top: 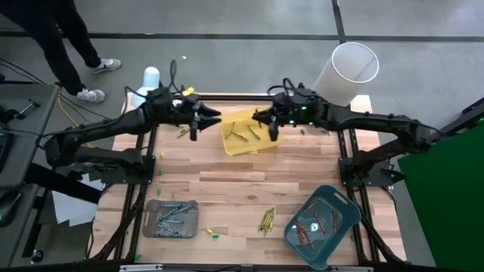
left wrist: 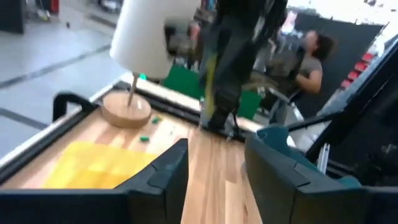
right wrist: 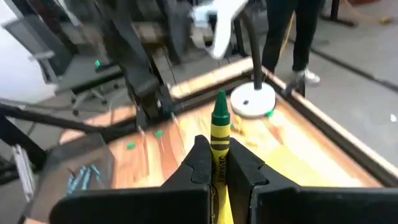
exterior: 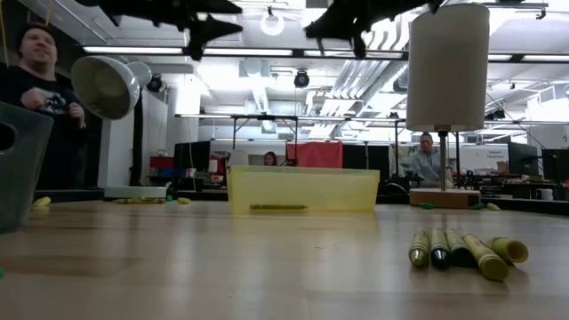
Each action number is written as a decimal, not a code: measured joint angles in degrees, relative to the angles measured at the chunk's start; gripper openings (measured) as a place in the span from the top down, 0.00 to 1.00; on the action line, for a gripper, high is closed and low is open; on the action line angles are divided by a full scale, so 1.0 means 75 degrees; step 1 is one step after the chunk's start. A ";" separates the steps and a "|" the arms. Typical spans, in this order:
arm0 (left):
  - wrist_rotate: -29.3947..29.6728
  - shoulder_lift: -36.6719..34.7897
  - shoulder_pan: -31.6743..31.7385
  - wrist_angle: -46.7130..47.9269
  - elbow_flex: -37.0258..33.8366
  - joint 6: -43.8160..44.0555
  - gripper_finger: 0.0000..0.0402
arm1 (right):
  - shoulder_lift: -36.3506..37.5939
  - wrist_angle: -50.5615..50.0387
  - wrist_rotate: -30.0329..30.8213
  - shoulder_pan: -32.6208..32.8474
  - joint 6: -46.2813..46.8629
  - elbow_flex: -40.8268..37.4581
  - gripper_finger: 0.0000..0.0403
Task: Sort crayons
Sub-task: Put the green crayon into the yellow bin
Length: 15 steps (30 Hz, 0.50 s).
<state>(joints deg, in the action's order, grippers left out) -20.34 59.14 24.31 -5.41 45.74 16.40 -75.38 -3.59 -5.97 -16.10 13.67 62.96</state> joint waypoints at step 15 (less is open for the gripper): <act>0.0744 -0.1157 0.0056 -0.0300 0.0003 0.0709 0.63 | -0.3613 -0.2676 0.1508 -0.0401 0.1935 0.1365 0.99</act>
<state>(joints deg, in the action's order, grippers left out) -14.76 50.46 24.73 -7.66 45.76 21.72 -102.48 -23.66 5.34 -19.10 28.18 73.19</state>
